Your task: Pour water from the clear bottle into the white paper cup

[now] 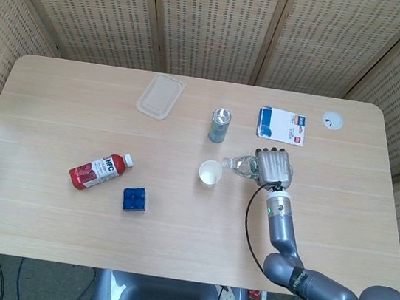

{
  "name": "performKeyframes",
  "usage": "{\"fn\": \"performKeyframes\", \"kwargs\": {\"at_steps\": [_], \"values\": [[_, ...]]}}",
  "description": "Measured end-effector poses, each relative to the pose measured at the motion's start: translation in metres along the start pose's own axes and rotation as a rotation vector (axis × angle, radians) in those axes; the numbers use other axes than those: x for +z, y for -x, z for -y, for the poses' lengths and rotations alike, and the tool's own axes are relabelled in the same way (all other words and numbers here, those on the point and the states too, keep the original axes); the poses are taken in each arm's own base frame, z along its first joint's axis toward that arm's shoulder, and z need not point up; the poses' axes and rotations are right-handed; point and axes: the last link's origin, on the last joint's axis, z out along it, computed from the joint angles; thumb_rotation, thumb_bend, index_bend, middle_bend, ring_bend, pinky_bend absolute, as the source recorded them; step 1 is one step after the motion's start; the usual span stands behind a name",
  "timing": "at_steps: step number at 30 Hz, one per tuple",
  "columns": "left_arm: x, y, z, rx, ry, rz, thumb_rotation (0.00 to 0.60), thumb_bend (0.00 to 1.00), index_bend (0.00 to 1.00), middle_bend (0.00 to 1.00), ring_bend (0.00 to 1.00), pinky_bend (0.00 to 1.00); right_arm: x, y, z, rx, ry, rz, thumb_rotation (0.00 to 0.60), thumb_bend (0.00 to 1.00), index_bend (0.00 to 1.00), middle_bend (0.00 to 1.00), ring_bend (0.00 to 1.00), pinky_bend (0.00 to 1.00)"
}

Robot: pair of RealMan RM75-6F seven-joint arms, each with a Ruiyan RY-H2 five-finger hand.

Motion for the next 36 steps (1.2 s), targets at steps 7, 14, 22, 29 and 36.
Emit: {"fn": "performKeyframes", "kwargs": {"at_steps": [7,14,22,29,36], "values": [[0.0,0.0,0.001,0.0,-0.002,0.001,0.6,0.0,0.0,0.0,0.0,0.0,0.001,0.003,0.001,-0.036,0.008,-0.001,0.6,0.49,0.59,0.6,0.41,0.52],[0.0,0.0,0.001,0.0,-0.004,0.003,0.6,0.0,0.0,0.0,0.0,0.0,0.001,0.007,0.005,-0.06,0.015,0.004,0.6,0.49,0.59,0.6,0.41,0.53],[0.0,0.0,0.002,-0.001,-0.007,0.003,0.6,0.0,0.0,0.0,0.0,0.0,0.001,0.008,0.012,-0.104,0.016,0.006,0.6,0.49,0.59,0.6,0.41,0.53],[0.0,-0.001,0.003,-0.008,-0.011,0.003,0.6,0.0,0.0,0.0,0.0,0.0,0.001,0.008,0.015,-0.126,0.019,0.009,0.6,0.49,0.59,0.6,0.41,0.53],[0.0,-0.002,0.004,-0.009,-0.013,0.004,0.6,0.0,0.0,0.0,0.0,0.0,0.002,0.007,0.017,-0.157,0.025,0.004,0.6,0.49,0.59,0.6,0.41,0.53]]}}
